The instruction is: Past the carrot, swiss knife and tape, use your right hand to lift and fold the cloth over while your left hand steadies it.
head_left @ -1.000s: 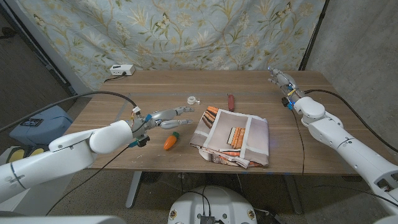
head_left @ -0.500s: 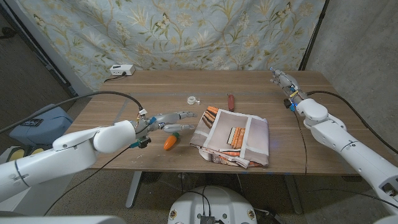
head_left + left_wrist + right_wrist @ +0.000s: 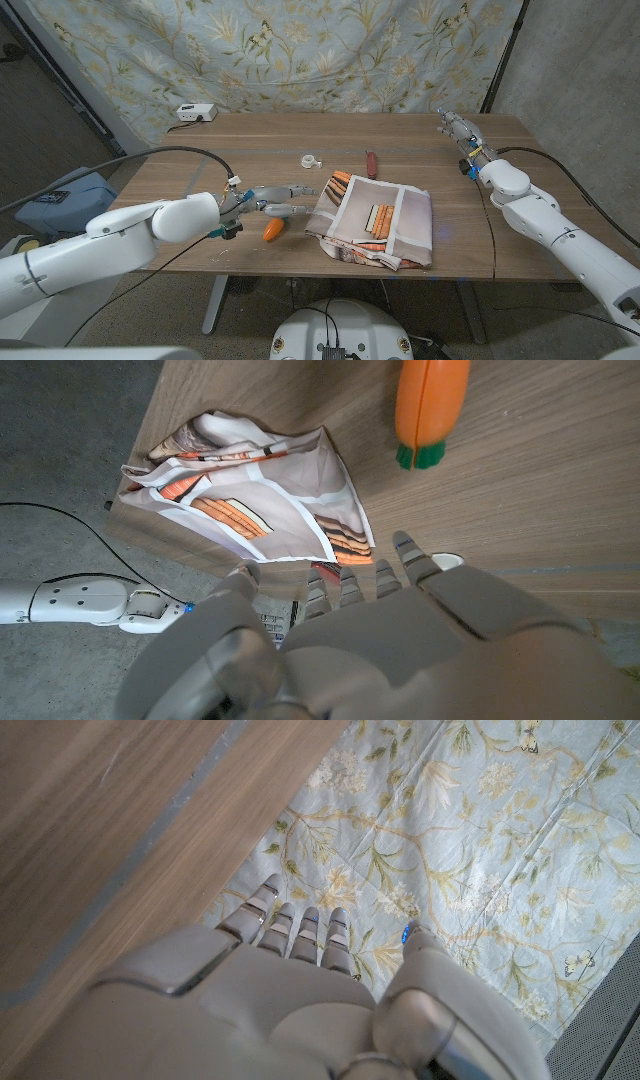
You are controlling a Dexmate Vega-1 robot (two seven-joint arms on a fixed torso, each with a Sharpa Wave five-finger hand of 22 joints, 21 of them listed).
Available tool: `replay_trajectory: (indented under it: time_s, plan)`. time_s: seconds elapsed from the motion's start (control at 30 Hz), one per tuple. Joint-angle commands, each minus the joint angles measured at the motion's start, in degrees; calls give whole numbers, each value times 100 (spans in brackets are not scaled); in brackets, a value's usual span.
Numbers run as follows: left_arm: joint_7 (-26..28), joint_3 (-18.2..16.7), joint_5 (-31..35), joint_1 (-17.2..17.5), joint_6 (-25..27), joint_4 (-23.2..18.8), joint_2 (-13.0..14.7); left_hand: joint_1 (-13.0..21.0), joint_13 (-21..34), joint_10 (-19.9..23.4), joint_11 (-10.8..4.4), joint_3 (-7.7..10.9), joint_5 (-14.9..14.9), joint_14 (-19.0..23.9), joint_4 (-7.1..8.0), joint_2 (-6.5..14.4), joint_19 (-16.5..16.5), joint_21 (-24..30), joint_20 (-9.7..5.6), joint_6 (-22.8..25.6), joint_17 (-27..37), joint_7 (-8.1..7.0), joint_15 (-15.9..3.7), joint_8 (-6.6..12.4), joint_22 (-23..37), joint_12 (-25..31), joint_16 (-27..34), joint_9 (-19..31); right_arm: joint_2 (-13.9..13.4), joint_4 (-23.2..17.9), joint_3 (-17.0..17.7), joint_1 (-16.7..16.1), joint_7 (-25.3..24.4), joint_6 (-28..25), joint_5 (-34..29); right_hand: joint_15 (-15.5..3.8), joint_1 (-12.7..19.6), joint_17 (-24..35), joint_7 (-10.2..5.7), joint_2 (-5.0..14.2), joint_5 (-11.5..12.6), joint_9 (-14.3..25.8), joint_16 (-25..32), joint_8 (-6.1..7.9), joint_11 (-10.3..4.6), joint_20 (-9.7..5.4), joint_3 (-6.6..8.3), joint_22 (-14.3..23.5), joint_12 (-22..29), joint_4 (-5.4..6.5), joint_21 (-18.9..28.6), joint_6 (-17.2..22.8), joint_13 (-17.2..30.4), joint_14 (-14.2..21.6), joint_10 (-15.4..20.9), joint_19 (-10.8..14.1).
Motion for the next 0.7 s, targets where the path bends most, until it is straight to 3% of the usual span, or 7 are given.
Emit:
replay_trajectory:
  time_s: [0.03, 0.43, 0.7]
  plan:
    - [109, -108, -126, 197, 104, -131, 247, -120, 8, 213, -60, 36, 34, -117, 69, 2, -140, -39, -39, 90, 5, -28, 33, 40, 5, 105, 24, 26, -11, -13, -14, 0, -19, 6, -74, 17, -64, -1, 21, 9, -1, 0, 37, 16, 6, -65, 4, 5, 9, -39, -37, 16, -4, -60, -5, -17]
    - [-158, 45, 30, -12, 465, -244, 342, -338, -17, 512, -80, 108, 27, -488, 216, 19, -821, -152, -43, 560, 0, 78, 64, 102, 13, 122, -13, 15, -64, -139, 48, -147, -106, -34, -51, 22, -79, -9, 18, 10, -2, 0, 40, 17, 17, -63, 5, 6, 9, -45, -50, 18, -5, -76, -15, -16]
    - [-369, 197, 70, -166, 614, -287, 343, -491, -21, 528, -76, 105, 17, -576, 356, 42, -1038, -145, -74, 606, 16, 91, 92, 79, 19, 95, 8, 18, -97, -193, 63, -223, -94, -9, -48, 35, -93, -12, 10, 9, -2, 0, 38, 13, 18, -57, 4, 6, 7, -48, -65, 8, -5, -99, -29, -31]
